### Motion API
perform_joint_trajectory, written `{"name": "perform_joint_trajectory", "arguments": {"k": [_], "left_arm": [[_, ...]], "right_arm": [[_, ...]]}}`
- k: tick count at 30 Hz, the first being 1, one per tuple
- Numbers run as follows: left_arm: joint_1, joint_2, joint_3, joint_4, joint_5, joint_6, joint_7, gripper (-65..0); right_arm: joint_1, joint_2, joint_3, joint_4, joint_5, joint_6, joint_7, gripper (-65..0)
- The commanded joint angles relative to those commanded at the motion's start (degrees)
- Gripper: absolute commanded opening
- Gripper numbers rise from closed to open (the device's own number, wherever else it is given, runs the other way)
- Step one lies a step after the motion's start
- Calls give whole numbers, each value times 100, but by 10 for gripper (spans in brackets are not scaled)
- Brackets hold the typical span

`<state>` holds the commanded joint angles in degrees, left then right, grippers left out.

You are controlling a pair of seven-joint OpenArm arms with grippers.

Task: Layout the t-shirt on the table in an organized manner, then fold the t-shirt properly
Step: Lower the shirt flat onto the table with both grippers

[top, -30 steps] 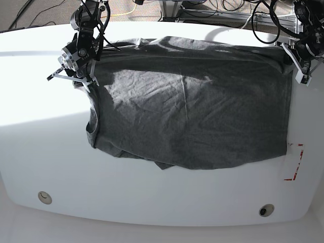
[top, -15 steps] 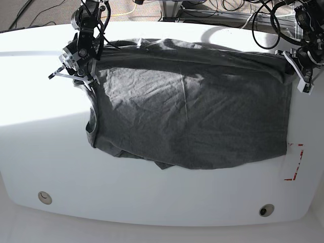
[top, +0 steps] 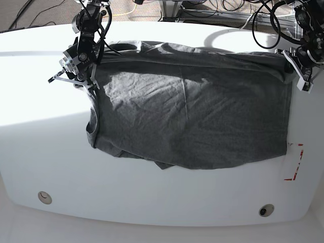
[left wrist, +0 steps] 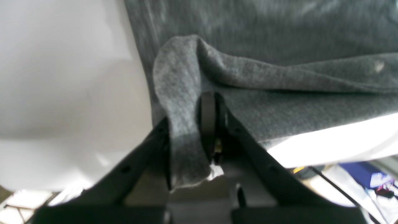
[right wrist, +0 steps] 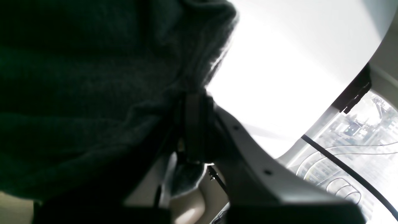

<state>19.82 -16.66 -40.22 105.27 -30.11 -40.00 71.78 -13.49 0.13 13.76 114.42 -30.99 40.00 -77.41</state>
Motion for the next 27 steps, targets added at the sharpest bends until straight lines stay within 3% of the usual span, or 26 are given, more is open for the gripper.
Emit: {"name": "perform_joint_trajectory", "arguments": {"k": [27], "left_arm": [[-97, 9, -220, 0, 9, 0, 9, -642]], "right_arm": [[141, -18, 149, -9, 62, 0, 9, -650]]}}
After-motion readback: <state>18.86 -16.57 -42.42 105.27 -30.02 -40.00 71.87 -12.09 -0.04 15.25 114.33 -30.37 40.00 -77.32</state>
